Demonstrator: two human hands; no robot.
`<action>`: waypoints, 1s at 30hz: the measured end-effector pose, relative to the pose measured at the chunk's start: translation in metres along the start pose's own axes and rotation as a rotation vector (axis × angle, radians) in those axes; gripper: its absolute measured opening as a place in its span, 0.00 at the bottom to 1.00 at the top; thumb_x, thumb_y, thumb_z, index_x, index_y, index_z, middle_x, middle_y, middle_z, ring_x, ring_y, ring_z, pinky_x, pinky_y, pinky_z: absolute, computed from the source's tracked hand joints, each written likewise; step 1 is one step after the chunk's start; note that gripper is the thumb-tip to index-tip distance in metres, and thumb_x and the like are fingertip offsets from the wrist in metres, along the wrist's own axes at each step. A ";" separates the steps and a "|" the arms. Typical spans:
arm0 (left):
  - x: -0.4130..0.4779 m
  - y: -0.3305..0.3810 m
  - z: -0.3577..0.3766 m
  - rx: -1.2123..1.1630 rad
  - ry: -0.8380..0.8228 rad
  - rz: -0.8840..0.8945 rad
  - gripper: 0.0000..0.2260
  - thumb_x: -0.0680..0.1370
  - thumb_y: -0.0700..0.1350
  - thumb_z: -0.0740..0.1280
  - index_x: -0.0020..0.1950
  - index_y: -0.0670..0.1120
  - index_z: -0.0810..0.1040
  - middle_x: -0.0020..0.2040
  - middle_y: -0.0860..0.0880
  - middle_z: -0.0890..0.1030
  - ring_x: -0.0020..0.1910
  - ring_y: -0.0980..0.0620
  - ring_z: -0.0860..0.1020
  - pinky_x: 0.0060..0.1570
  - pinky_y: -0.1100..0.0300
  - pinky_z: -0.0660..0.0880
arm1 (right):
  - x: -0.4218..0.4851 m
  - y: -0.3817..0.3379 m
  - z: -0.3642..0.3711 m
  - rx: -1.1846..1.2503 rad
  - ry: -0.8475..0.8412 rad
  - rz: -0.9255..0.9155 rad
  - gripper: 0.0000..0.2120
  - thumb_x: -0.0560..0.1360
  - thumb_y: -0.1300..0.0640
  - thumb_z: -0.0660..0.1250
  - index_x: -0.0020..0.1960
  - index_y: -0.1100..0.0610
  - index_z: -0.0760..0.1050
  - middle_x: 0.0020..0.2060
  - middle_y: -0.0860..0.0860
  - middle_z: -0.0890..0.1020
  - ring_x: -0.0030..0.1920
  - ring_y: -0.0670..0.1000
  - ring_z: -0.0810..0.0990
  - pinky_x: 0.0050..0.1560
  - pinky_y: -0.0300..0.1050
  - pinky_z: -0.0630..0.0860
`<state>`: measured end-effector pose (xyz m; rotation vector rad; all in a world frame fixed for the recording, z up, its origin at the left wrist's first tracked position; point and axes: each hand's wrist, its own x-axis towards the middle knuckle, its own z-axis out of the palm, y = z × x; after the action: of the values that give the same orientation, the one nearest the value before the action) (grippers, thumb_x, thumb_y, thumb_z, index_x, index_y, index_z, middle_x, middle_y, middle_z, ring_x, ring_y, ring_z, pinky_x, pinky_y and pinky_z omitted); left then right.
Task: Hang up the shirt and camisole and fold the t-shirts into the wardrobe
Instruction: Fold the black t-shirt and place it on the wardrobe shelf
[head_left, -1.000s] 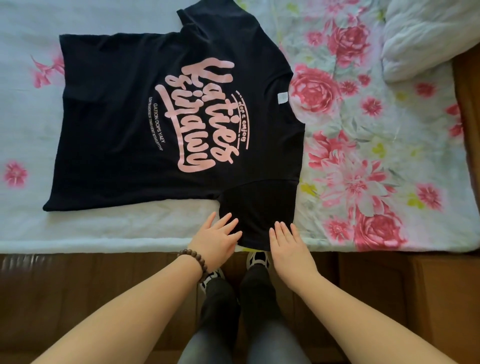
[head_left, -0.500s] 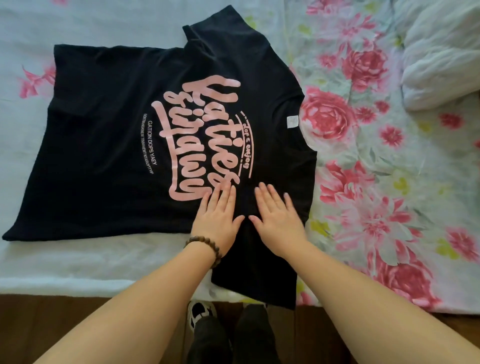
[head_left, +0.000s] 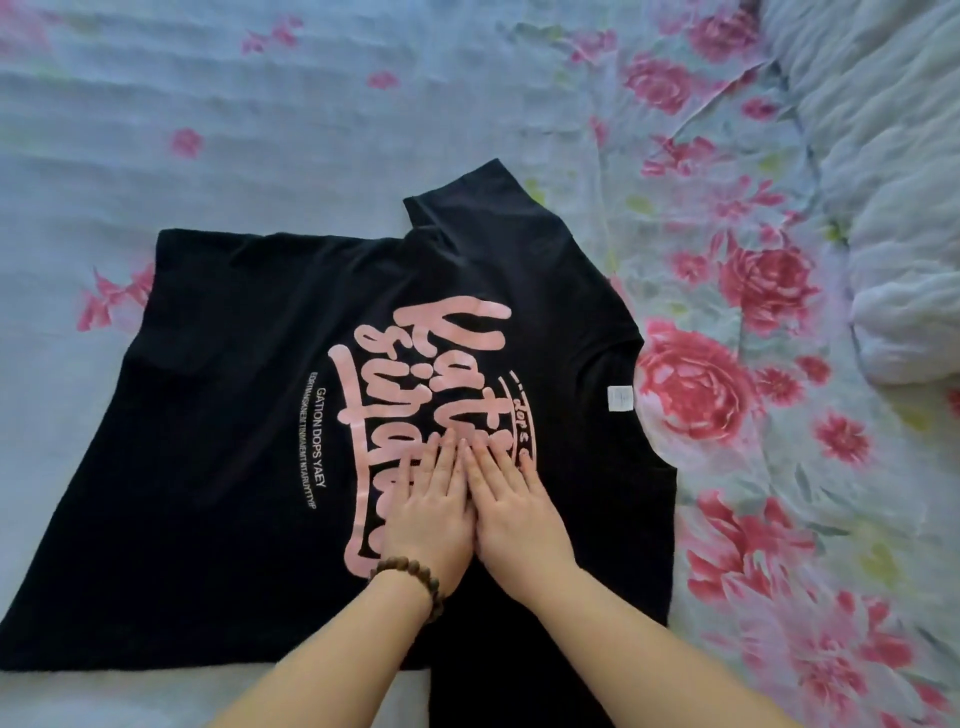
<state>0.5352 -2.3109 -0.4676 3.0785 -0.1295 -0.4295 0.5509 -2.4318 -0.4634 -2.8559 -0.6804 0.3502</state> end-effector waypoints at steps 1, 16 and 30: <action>0.010 -0.008 0.001 -0.035 0.023 -0.006 0.28 0.79 0.53 0.44 0.77 0.42 0.55 0.77 0.43 0.50 0.77 0.44 0.48 0.74 0.46 0.47 | 0.013 0.006 0.004 -0.025 -0.007 0.024 0.28 0.76 0.45 0.51 0.72 0.58 0.62 0.72 0.53 0.66 0.73 0.52 0.62 0.70 0.55 0.65; 0.176 -0.097 -0.055 -0.096 0.154 0.008 0.26 0.81 0.52 0.44 0.77 0.45 0.43 0.78 0.47 0.43 0.77 0.49 0.40 0.74 0.48 0.38 | 0.199 0.016 -0.049 -0.095 0.092 0.128 0.28 0.79 0.50 0.49 0.76 0.58 0.55 0.76 0.54 0.56 0.76 0.53 0.52 0.75 0.57 0.55; 0.251 -0.122 -0.080 -0.177 0.240 -0.219 0.36 0.77 0.63 0.44 0.75 0.39 0.61 0.75 0.41 0.64 0.75 0.45 0.59 0.75 0.46 0.47 | 0.262 0.108 -0.083 0.040 0.099 0.171 0.34 0.77 0.37 0.39 0.77 0.56 0.47 0.77 0.51 0.48 0.77 0.50 0.43 0.76 0.50 0.43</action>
<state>0.8076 -2.2097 -0.4641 2.9472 0.2393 -0.0677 0.8463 -2.4158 -0.4575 -2.8780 -0.4076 0.2416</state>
